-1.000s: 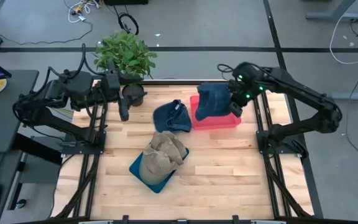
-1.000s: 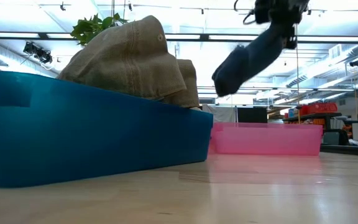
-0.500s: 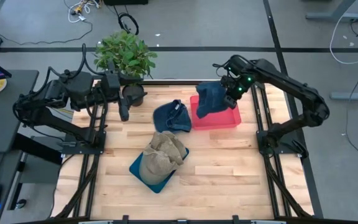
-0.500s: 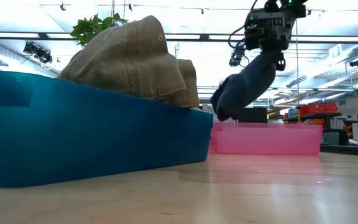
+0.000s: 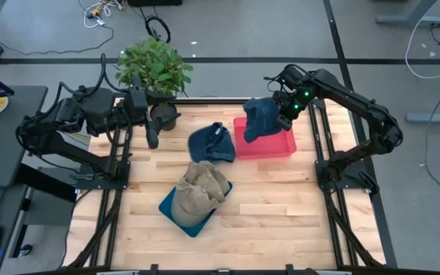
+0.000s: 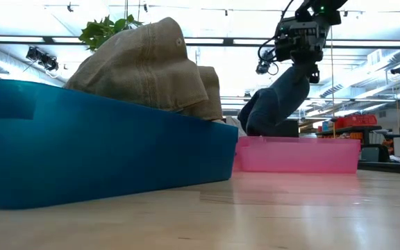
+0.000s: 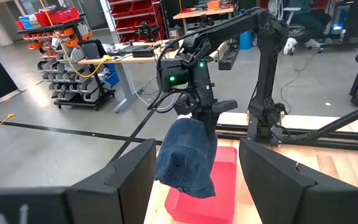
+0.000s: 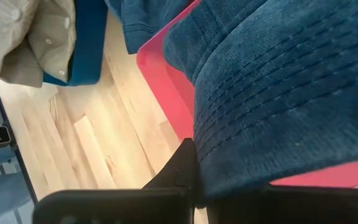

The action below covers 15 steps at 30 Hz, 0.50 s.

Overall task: Pick & Place hat
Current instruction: Put the left blue cap into the pink bin

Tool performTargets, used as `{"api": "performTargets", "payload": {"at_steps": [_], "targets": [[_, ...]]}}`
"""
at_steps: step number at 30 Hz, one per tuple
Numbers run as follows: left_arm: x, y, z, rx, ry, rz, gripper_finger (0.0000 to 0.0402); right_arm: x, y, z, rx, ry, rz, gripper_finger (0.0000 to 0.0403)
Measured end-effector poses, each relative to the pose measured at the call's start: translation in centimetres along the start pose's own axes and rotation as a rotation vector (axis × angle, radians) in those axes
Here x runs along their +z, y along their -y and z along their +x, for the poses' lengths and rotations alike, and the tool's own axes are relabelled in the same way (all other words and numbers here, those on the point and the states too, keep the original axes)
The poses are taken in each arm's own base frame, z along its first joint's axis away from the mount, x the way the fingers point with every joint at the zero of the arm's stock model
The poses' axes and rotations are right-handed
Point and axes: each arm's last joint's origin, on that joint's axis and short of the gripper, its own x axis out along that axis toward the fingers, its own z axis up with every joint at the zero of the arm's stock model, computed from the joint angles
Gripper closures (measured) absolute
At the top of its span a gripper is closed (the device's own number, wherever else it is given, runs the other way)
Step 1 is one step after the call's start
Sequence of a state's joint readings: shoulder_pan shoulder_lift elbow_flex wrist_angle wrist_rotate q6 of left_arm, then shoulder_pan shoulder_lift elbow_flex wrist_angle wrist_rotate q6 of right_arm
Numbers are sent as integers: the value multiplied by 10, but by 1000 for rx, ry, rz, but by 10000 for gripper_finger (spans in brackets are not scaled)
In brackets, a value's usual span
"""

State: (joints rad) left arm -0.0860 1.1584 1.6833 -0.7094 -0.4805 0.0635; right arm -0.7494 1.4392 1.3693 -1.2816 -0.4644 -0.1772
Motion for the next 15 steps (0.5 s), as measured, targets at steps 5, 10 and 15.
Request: {"api": "performTargets", "payload": {"at_steps": [5, 10, 15], "targets": [[0, 0, 0, 0, 0, 1, 168, -1, 2, 4, 1, -8, -3, 397], [0, 0, 0, 0, 0, 1, 168, -13, 9, 24, 33, -73, 25, 397], [0, 0, 0, 0, 0, 1, 168, -26, 19, 48, 57, -117, 50, 397]]}}
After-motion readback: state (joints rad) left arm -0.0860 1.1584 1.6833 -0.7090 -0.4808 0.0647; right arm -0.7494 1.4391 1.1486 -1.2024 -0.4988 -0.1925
